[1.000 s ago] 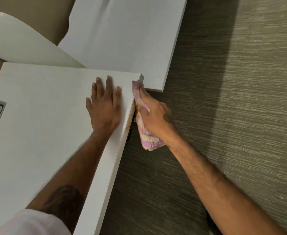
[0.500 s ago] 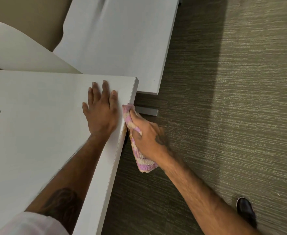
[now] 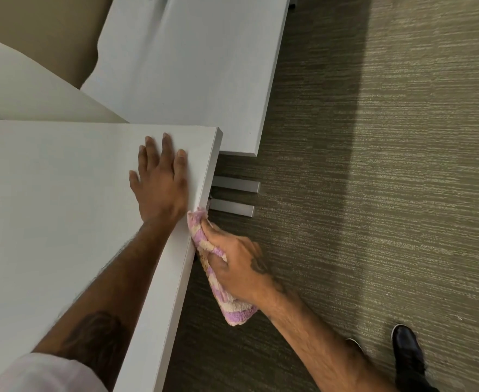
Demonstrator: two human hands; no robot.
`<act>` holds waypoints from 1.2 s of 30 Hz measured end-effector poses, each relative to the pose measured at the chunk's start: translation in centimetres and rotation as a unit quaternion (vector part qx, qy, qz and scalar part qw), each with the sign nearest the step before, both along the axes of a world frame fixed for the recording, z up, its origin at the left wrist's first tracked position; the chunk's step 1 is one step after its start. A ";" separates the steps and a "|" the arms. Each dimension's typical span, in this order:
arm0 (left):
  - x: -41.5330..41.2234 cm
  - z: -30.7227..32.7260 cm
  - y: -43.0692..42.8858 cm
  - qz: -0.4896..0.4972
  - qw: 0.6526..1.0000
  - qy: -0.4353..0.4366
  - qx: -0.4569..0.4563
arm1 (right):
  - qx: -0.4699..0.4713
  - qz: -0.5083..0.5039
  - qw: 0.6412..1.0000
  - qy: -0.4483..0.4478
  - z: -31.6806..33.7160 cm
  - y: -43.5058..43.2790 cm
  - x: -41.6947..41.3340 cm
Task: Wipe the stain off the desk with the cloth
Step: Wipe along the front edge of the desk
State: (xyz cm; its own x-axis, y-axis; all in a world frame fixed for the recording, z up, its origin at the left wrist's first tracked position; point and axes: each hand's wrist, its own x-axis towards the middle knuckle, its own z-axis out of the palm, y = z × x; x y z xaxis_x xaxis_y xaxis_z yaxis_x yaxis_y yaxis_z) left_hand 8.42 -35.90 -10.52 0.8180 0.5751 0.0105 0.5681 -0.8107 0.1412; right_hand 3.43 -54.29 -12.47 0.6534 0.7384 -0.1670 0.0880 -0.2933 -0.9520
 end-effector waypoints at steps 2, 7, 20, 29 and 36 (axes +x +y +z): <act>0.0 0.1 0.0 0.001 1.000 -0.004 -0.001 | 0.000 0.017 1.000 0.003 -0.4 -0.2 -0.6; 0.0 0.1 0.2 -0.001 1.000 0.000 0.000 | -0.001 0.078 0.997 0.007 -1.2 -1.0 -1.6; -0.2 0.3 -0.1 0.008 1.000 0.002 -0.025 | -0.087 0.356 0.930 0.024 -2.9 -3.3 0.2; 0.1 0.7 -0.2 0.005 0.999 0.009 -0.035 | -0.088 0.319 0.944 0.017 -0.2 -6.8 4.0; 0.3 0.9 -0.6 0.010 0.999 0.009 -0.047 | -0.051 0.209 0.976 -0.020 0.1 -4.8 2.2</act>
